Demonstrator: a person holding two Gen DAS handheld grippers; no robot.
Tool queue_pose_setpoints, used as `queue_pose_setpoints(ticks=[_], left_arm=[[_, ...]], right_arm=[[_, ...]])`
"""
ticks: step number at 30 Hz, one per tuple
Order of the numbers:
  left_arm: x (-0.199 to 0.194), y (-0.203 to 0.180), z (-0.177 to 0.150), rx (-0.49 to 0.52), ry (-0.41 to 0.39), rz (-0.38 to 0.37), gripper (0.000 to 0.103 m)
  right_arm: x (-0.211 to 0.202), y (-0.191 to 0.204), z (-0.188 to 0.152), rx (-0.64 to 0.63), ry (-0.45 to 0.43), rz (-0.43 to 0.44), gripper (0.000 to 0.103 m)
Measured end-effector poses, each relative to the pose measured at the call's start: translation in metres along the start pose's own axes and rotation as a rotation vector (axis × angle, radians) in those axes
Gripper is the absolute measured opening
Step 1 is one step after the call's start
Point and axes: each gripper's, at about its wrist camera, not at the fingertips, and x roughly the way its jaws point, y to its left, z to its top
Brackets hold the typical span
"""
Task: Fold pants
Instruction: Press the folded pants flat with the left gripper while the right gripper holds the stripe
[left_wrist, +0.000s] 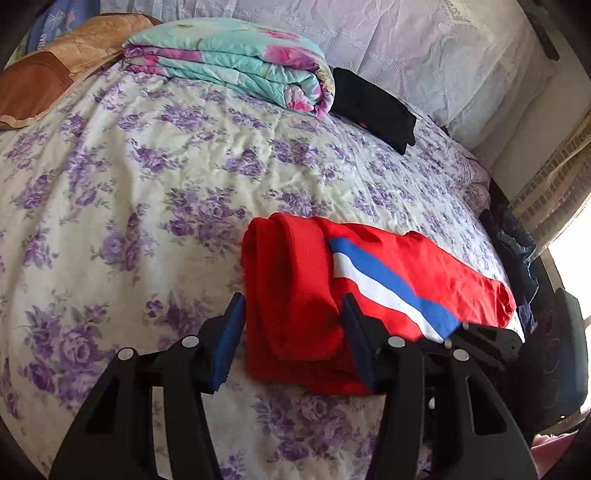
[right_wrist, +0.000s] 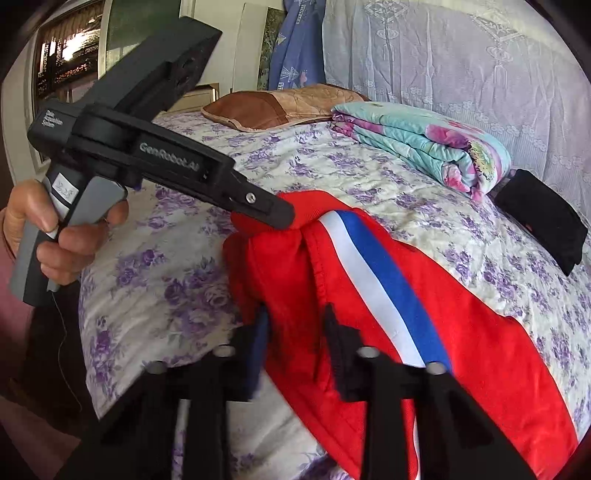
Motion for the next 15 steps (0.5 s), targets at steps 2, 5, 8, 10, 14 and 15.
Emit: queue_pose_setpoints(ticks=[2, 5, 8, 10, 14, 15], left_arm=[[0.002, -0.001, 0.001, 0.017, 0.003, 0.002, 0.032], [-0.008, -0.003, -0.004, 0.054, -0.023, 0.013, 0.016], [-0.014, 0.002, -0.017, 0.047, -0.034, -0.001, 0.014], [-0.007, 0.008, -0.027, 0.039, -0.028, 0.025, 0.014], [-0.015, 0.012, -0.030, 0.016, -0.050, 0.054, 0.014], [-0.022, 0.006, -0.027, 0.044, -0.072, 0.080, 0.013]], right_arm=[[-0.007, 0.005, 0.001, -0.030, -0.014, -0.031, 0.006], [-0.017, 0.011, -0.002, -0.045, -0.022, -0.030, 0.006], [-0.012, 0.014, -0.012, -0.031, -0.007, 0.008, 0.006], [0.001, 0.013, -0.018, -0.011, 0.020, 0.019, 0.006], [-0.005, 0.017, -0.018, -0.019, 0.001, 0.025, 0.023], [-0.011, 0.016, -0.018, -0.008, -0.016, 0.050, 0.039]])
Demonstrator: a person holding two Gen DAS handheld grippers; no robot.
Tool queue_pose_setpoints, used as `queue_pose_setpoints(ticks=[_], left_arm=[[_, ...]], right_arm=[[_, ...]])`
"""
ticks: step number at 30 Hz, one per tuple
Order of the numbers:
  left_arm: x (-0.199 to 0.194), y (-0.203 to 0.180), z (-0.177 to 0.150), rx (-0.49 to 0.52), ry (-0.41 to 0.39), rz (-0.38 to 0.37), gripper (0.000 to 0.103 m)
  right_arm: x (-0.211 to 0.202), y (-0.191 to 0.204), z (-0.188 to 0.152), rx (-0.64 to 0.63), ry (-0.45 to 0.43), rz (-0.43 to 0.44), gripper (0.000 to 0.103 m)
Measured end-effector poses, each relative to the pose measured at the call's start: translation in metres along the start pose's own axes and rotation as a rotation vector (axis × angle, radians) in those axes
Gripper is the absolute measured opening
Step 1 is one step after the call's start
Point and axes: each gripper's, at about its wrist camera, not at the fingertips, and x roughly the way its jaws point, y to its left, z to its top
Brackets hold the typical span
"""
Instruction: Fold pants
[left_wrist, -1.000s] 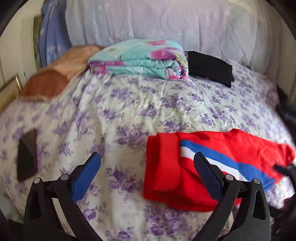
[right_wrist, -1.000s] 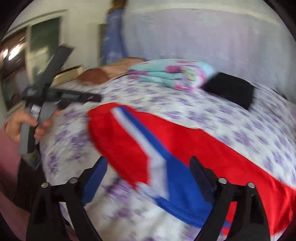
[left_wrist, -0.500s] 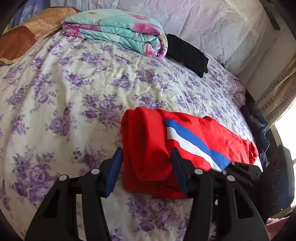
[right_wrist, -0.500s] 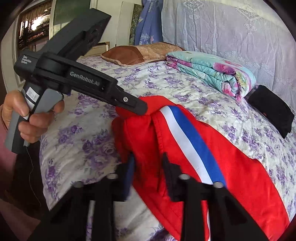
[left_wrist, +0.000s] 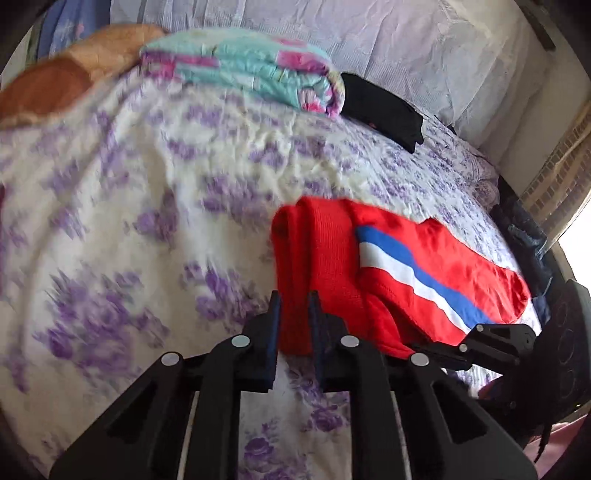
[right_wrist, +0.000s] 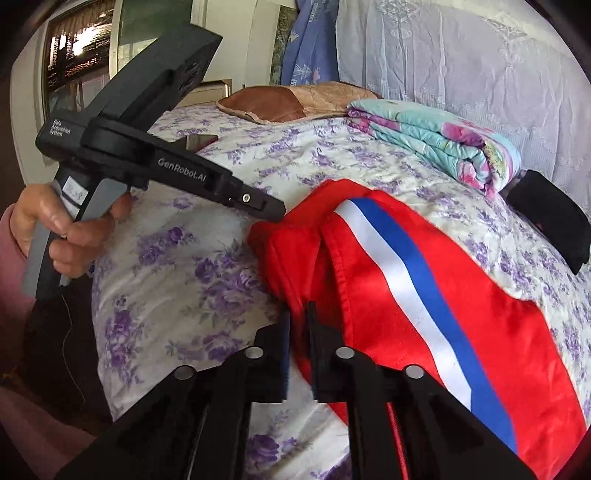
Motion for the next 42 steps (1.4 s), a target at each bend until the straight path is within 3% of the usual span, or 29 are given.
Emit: queue_pose_setpoints(ticks=[1, 3, 4, 5, 7, 10, 13, 16, 20, 23, 25, 29, 30, 31, 32, 33, 35, 37, 39, 42], left_arm=[[-0.009, -0.009, 0.005, 0.039, -0.035, 0.024, 0.013], [-0.025, -0.031, 0.016, 0.101, -0.105, 0.013, 0.015], [-0.029, -0.041, 0.020, 0.120, -0.125, -0.013, 0.024], [-0.030, -0.054, 0.025, 0.139, -0.144, -0.049, 0.042], [-0.025, -0.079, 0.030, 0.178, -0.167, -0.104, 0.057], [0.003, -0.116, 0.033, 0.220, -0.148, -0.131, 0.066], [0.044, -0.137, 0.029, 0.184, -0.043, -0.221, 0.068], [0.090, -0.138, 0.018, 0.090, 0.110, -0.256, 0.068], [0.097, -0.143, 0.005, 0.131, 0.087, -0.204, 0.068], [0.097, -0.143, 0.002, 0.152, 0.082, -0.199, 0.068], [0.097, -0.143, 0.001, 0.158, 0.080, -0.194, 0.068], [0.096, -0.146, 0.001, 0.182, 0.073, -0.176, 0.068], [0.096, -0.147, 0.001, 0.187, 0.072, -0.173, 0.068], [0.096, -0.147, 0.000, 0.190, 0.076, -0.178, 0.068], [0.096, -0.149, 0.001, 0.193, 0.077, -0.168, 0.068], [0.095, -0.151, 0.002, 0.192, 0.080, -0.158, 0.068], [0.086, -0.164, 0.009, 0.198, 0.064, -0.187, 0.068], [0.073, -0.187, 0.018, 0.231, 0.019, -0.271, 0.070], [0.072, -0.213, 0.026, 0.263, -0.013, -0.308, 0.079], [0.111, -0.246, 0.035, 0.276, 0.056, -0.346, 0.081]], right_arm=[[-0.006, -0.002, 0.000, 0.019, -0.024, 0.021, 0.062], [-0.020, -0.011, -0.003, 0.079, -0.068, 0.050, 0.064], [-0.025, -0.017, -0.004, 0.115, -0.082, 0.053, 0.065], [-0.033, -0.028, -0.006, 0.166, -0.105, 0.036, 0.070], [-0.046, -0.051, -0.013, 0.261, -0.139, -0.026, 0.074], [-0.068, -0.092, -0.032, 0.427, -0.184, -0.131, 0.087], [-0.079, -0.132, -0.050, 0.555, -0.169, -0.209, 0.091], [-0.072, -0.159, -0.062, 0.599, -0.131, -0.192, 0.091], [-0.050, -0.191, -0.079, 0.601, 0.011, -0.182, 0.091], [-0.071, -0.224, -0.105, 0.634, 0.019, -0.205, 0.091], [-0.094, -0.245, -0.124, 0.637, 0.041, -0.336, 0.090], [-0.157, -0.301, -0.191, 0.723, 0.134, -0.701, 0.090], [-0.175, -0.314, -0.211, 0.763, 0.109, -0.673, 0.083], [-0.188, -0.320, -0.220, 0.809, 0.068, -0.612, 0.069], [-0.199, -0.320, -0.221, 0.843, 0.042, -0.599, 0.065], [-0.204, -0.314, -0.213, 0.850, 0.028, -0.619, 0.066], [-0.200, -0.297, -0.189, 0.788, -0.017, -0.613, 0.080], [-0.181, -0.281, -0.158, 0.743, -0.076, -0.471, 0.080], [-0.147, -0.267, -0.129, 0.686, -0.090, -0.308, 0.080], [-0.091, -0.257, -0.096, 0.572, -0.015, -0.186, 0.078]])
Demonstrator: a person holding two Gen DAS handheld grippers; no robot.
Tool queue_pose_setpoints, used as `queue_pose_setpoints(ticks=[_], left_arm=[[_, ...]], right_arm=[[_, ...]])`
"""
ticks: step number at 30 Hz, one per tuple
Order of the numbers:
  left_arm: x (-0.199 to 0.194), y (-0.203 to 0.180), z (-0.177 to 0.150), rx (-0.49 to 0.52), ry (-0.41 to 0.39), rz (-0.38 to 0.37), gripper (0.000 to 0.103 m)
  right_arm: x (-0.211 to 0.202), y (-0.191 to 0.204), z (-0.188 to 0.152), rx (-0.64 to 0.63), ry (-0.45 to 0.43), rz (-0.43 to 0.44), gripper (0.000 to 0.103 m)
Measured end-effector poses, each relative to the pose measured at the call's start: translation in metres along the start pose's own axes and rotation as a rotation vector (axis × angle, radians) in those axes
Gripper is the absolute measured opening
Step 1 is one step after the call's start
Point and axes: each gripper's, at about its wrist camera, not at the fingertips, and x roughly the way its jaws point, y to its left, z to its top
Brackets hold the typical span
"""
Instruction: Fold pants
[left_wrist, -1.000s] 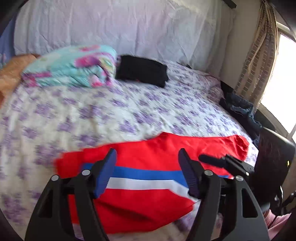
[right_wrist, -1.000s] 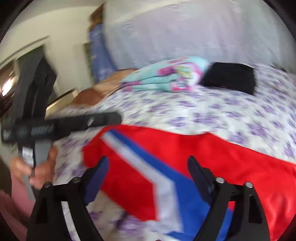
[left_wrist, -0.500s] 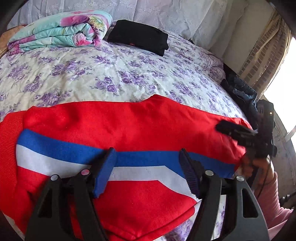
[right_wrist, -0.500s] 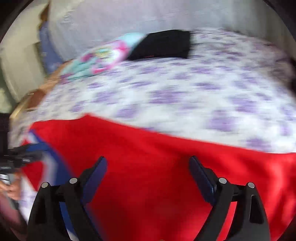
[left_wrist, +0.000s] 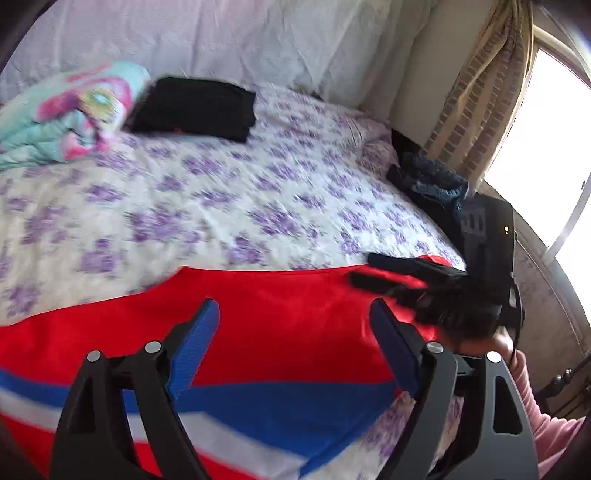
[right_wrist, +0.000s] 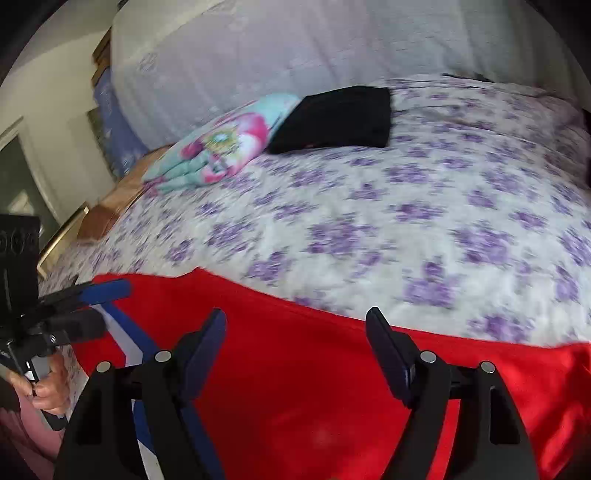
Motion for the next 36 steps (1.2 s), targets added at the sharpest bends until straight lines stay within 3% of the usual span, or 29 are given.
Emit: queue_pose_setpoints(ticks=[1, 2, 4, 5, 7, 10, 12, 14, 15, 16, 17, 19, 22, 25, 27, 29, 32, 34, 36], left_arm=[[0.014, 0.006, 0.001, -0.041, 0.030, 0.015, 0.080], [0.028, 0.016, 0.001, -0.087, 0.075, 0.026, 0.080], [0.052, 0.043, -0.007, -0.200, 0.167, 0.036, 0.076], [0.049, 0.048, -0.010, -0.213, 0.144, 0.006, 0.076], [0.043, 0.049, -0.011, -0.195, 0.139, 0.039, 0.076], [0.041, 0.052, -0.015, -0.168, 0.125, 0.089, 0.076], [0.040, 0.052, -0.014, -0.162, 0.119, 0.105, 0.076], [0.035, 0.053, -0.013, -0.151, 0.102, 0.149, 0.076], [0.033, 0.053, -0.013, -0.153, 0.097, 0.171, 0.076], [0.029, 0.053, -0.012, -0.161, 0.094, 0.193, 0.076], [0.022, 0.050, -0.013, -0.168, 0.083, 0.204, 0.077], [0.005, 0.036, -0.017, -0.142, 0.044, 0.181, 0.079], [-0.012, 0.003, -0.031, -0.034, -0.004, 0.192, 0.088], [-0.004, -0.010, -0.051, 0.010, 0.042, 0.221, 0.088], [0.004, -0.004, -0.067, 0.002, 0.108, 0.235, 0.088], [0.001, 0.001, -0.081, 0.018, 0.110, 0.247, 0.088], [-0.011, 0.000, -0.089, 0.052, 0.111, 0.281, 0.088], [-0.019, 0.001, -0.088, 0.052, 0.117, 0.278, 0.088], [-0.029, -0.003, -0.078, 0.045, 0.101, 0.240, 0.088]], right_arm=[[0.013, 0.001, 0.000, -0.009, 0.048, -0.003, 0.064], [0.026, -0.006, -0.002, 0.003, 0.100, 0.006, 0.065], [0.023, -0.021, -0.004, 0.024, 0.104, 0.070, 0.062], [0.016, -0.030, -0.005, 0.036, 0.110, 0.068, 0.057], [-0.007, -0.054, -0.011, 0.038, 0.088, -0.033, 0.056], [-0.039, -0.106, -0.027, 0.103, 0.059, -0.168, 0.044], [-0.064, -0.140, -0.041, 0.142, 0.035, -0.370, 0.048], [-0.085, -0.157, -0.053, 0.225, -0.015, -0.358, 0.034], [-0.092, -0.153, -0.055, 0.256, -0.036, -0.360, 0.035], [-0.098, -0.138, -0.056, 0.258, -0.058, -0.398, 0.048], [-0.102, -0.123, -0.056, 0.232, -0.079, -0.416, 0.067], [-0.105, -0.072, -0.058, 0.124, -0.136, -0.323, 0.068], [-0.089, -0.019, -0.066, -0.001, -0.122, -0.212, 0.068], [-0.059, 0.006, -0.080, -0.134, -0.015, -0.275, 0.068], [-0.058, -0.005, -0.097, -0.164, 0.026, -0.366, 0.070], [-0.079, -0.034, -0.108, -0.075, 0.001, -0.380, 0.084], [-0.118, -0.087, -0.120, 0.098, -0.019, -0.455, 0.084], [-0.132, -0.099, -0.122, 0.151, -0.028, -0.445, 0.080], [-0.146, -0.100, -0.114, 0.187, -0.096, -0.402, 0.079]])
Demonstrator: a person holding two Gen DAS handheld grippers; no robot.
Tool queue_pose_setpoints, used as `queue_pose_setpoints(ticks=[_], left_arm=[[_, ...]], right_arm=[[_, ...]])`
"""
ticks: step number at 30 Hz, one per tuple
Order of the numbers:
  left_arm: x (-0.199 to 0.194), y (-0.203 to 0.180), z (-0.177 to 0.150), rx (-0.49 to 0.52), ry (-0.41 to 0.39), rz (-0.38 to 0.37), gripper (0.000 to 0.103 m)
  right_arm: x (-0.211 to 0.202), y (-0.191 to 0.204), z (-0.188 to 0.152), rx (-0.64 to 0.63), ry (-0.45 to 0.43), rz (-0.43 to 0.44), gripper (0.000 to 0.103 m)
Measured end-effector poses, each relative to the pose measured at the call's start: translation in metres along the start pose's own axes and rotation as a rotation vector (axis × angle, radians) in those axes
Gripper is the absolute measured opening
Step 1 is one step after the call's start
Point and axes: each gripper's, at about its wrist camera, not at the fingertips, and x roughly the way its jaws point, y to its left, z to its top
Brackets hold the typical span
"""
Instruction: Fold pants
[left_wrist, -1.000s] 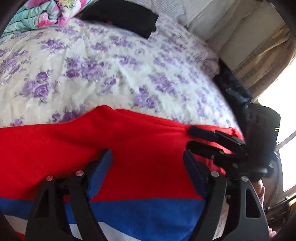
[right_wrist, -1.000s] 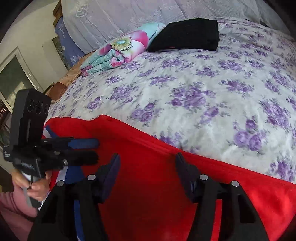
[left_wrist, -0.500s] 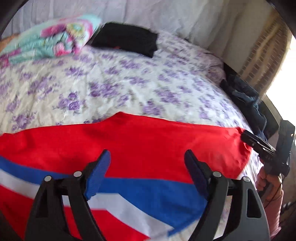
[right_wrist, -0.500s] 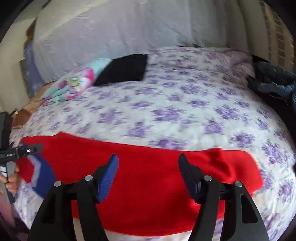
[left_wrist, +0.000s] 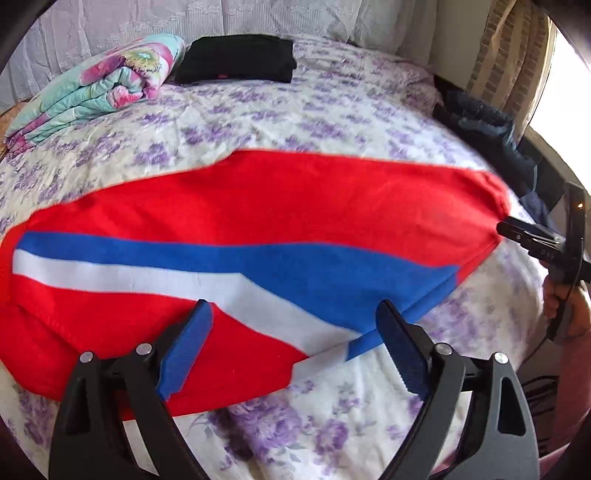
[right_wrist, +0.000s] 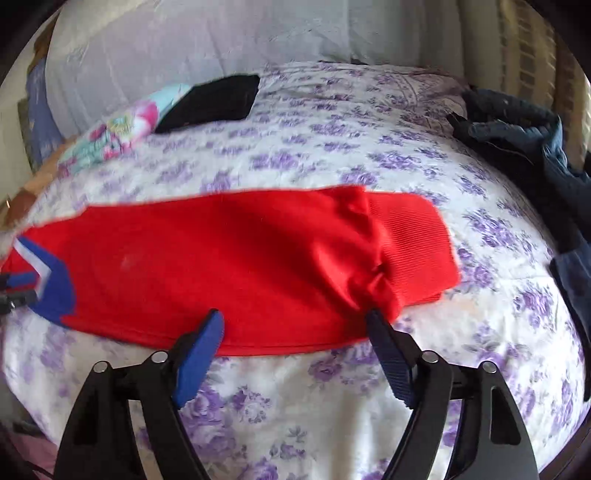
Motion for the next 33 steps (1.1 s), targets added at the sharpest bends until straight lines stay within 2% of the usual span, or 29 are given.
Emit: queue_pose_setpoints(ticks=[2, 3, 5, 7, 8, 9, 10, 12, 13, 15, 18, 20, 22, 24, 25, 27, 29, 31, 33], left_arm=[[-0.016, -0.003, 0.015, 0.012, -0.071, -0.032, 0.088], [-0.020, -0.002, 0.021, 0.017, -0.104, -0.013, 0.089], [-0.020, 0.009, 0.032, 0.003, -0.138, 0.073, 0.092], [-0.007, 0.035, 0.035, -0.059, -0.101, 0.123, 0.092], [0.002, 0.053, 0.032, -0.109, -0.057, 0.146, 0.092], [0.009, 0.072, 0.026, -0.160, -0.019, 0.174, 0.091], [0.009, 0.082, 0.020, -0.174, -0.023, 0.162, 0.087], [-0.001, 0.082, 0.014, -0.141, -0.038, 0.160, 0.086], [-0.005, 0.077, 0.015, -0.130, -0.031, 0.170, 0.086], [-0.013, 0.071, 0.021, -0.128, -0.055, 0.166, 0.088], [-0.010, 0.052, 0.040, -0.056, -0.116, 0.147, 0.090], [0.001, 0.048, 0.046, -0.019, -0.109, 0.179, 0.091], [0.015, 0.063, 0.046, -0.056, -0.054, 0.223, 0.092], [0.022, 0.090, 0.037, -0.131, -0.014, 0.216, 0.088], [0.014, 0.093, 0.032, -0.122, -0.038, 0.196, 0.086], [-0.002, 0.085, 0.029, -0.100, -0.041, 0.240, 0.088], [-0.019, 0.078, 0.026, -0.104, -0.082, 0.179, 0.092], [-0.028, 0.067, 0.020, -0.086, -0.109, 0.147, 0.095], [-0.015, 0.057, 0.008, -0.022, -0.079, 0.227, 0.095]], right_arm=[[-0.006, 0.003, 0.013, 0.004, -0.068, 0.028, 0.080], [-0.003, 0.002, 0.020, 0.005, -0.087, 0.039, 0.080], [0.018, -0.007, 0.028, 0.041, -0.055, 0.035, 0.080], [0.040, -0.021, 0.026, 0.039, 0.000, -0.034, 0.080], [0.049, -0.029, 0.021, 0.034, 0.033, -0.099, 0.079], [0.047, -0.032, 0.020, 0.054, 0.025, -0.076, 0.079], [0.040, -0.035, 0.021, 0.073, 0.006, -0.065, 0.079], [0.031, -0.029, 0.024, 0.086, 0.009, -0.142, 0.079], [0.027, -0.023, 0.026, 0.086, -0.001, -0.140, 0.079], [0.023, 0.001, 0.031, 0.073, -0.023, -0.020, 0.079], [0.034, 0.040, 0.038, -0.015, -0.008, 0.073, 0.079], [0.052, 0.054, 0.036, -0.066, 0.038, 0.067, 0.079], [0.075, 0.047, 0.026, -0.071, 0.128, -0.001, 0.080], [0.070, 0.034, 0.021, -0.036, 0.104, 0.052, 0.080], [0.064, 0.035, 0.021, -0.033, 0.113, 0.019, 0.080], [0.051, 0.045, 0.024, -0.041, 0.099, -0.019, 0.080], [0.039, 0.063, 0.022, -0.066, 0.066, 0.077, 0.080], [0.037, 0.080, 0.015, -0.126, 0.067, 0.092, 0.081], [0.052, 0.094, -0.003, -0.218, 0.129, 0.012, 0.085]])
